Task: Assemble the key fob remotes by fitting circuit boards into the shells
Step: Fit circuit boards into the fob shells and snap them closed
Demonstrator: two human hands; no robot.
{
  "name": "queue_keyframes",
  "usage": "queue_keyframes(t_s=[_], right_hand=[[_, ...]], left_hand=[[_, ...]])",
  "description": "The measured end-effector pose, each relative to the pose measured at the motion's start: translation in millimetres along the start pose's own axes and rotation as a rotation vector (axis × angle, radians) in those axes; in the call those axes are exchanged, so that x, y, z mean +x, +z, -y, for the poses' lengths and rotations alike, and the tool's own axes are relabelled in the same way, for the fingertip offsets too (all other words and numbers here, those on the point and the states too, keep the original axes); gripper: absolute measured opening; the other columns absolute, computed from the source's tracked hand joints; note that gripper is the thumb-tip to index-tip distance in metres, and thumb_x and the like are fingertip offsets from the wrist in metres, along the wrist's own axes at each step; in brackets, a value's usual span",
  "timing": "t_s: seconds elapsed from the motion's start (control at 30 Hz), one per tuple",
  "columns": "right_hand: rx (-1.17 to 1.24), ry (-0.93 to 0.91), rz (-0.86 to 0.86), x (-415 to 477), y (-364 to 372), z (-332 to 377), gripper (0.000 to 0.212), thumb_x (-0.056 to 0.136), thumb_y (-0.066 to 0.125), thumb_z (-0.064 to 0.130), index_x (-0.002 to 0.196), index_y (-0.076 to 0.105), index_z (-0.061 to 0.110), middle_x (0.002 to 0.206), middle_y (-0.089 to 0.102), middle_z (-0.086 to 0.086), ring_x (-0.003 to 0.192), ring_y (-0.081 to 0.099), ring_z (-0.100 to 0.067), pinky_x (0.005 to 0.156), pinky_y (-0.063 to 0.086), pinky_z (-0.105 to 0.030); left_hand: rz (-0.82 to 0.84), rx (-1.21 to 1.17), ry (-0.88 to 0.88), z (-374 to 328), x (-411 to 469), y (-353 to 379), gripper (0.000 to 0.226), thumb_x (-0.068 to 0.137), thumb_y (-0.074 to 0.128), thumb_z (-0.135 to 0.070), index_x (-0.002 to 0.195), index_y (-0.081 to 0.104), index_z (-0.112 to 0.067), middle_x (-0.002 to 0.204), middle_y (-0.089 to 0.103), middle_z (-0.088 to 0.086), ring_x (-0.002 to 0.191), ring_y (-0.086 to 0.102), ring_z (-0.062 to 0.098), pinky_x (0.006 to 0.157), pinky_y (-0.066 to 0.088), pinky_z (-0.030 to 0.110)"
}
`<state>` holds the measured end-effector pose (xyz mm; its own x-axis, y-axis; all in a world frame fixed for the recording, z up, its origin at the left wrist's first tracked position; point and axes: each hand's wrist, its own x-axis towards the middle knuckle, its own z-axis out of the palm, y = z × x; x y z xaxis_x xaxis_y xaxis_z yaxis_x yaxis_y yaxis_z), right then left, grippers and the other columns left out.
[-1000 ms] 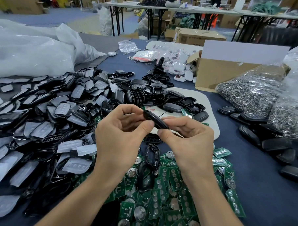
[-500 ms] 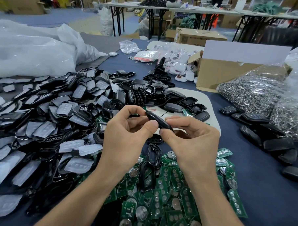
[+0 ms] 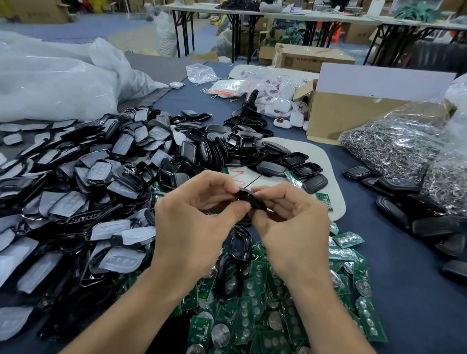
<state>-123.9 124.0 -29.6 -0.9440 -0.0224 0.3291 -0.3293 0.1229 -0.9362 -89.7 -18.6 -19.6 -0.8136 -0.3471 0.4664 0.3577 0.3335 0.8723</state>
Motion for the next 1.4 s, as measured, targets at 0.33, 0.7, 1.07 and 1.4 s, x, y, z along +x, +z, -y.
queue_keyframes(t_s=[0.33, 0.7, 1.07, 1.4], right_hand=[[0.152, 0.012, 0.083, 2.8, 1.3, -2.6, 0.029, 0.079, 0.077, -0.017, 0.088, 0.076, 0.011, 0.084, 0.08, 0.001, 0.081, 0.077, -0.013, 0.08, 0.063, -0.032], [0.364, 0.092, 0.185, 3.0, 1.2, -1.2, 0.028, 0.081, 0.072, -0.021, 0.092, 0.075, 0.005, 0.08, 0.077, 0.002, 0.076, 0.072, -0.012, 0.077, 0.06, -0.028], [0.163, 0.042, -0.011, 2.0, -3.8, 8.4, 0.019, 0.066, 0.082, 0.024, 0.083, 0.084, 0.032, 0.067, 0.073, -0.002, 0.063, 0.067, -0.015, 0.059, 0.056, -0.031], [0.019, -0.037, -0.078, 0.6, -1.7, 9.9, 0.032, 0.066, 0.083, 0.018, 0.077, 0.08, 0.048, 0.078, 0.076, 0.016, 0.077, 0.073, -0.009, 0.07, 0.055, -0.018]], left_hand=[[0.021, -0.014, 0.015, -1.3, 0.1, 0.4, 0.044, 0.07, 0.094, -0.003, 0.091, 0.077, -0.038, 0.089, 0.079, -0.017, 0.086, 0.077, 0.007, 0.081, 0.06, 0.019], [0.04, 0.005, -0.029, -3.4, -0.9, 2.7, 0.052, 0.071, 0.094, -0.008, 0.096, 0.079, -0.051, 0.092, 0.078, -0.027, 0.091, 0.075, -0.003, 0.083, 0.055, 0.009], [0.235, -0.38, -0.489, 2.1, 8.4, 5.3, 0.017, 0.092, 0.074, -0.004, 0.101, 0.082, -0.016, 0.094, 0.082, 0.012, 0.084, 0.08, 0.025, 0.068, 0.063, 0.025], [0.301, -0.409, -0.486, 6.7, 7.1, 3.6, 0.016, 0.094, 0.072, -0.003, 0.109, 0.077, -0.008, 0.099, 0.081, 0.014, 0.092, 0.078, 0.026, 0.076, 0.064, 0.028]])
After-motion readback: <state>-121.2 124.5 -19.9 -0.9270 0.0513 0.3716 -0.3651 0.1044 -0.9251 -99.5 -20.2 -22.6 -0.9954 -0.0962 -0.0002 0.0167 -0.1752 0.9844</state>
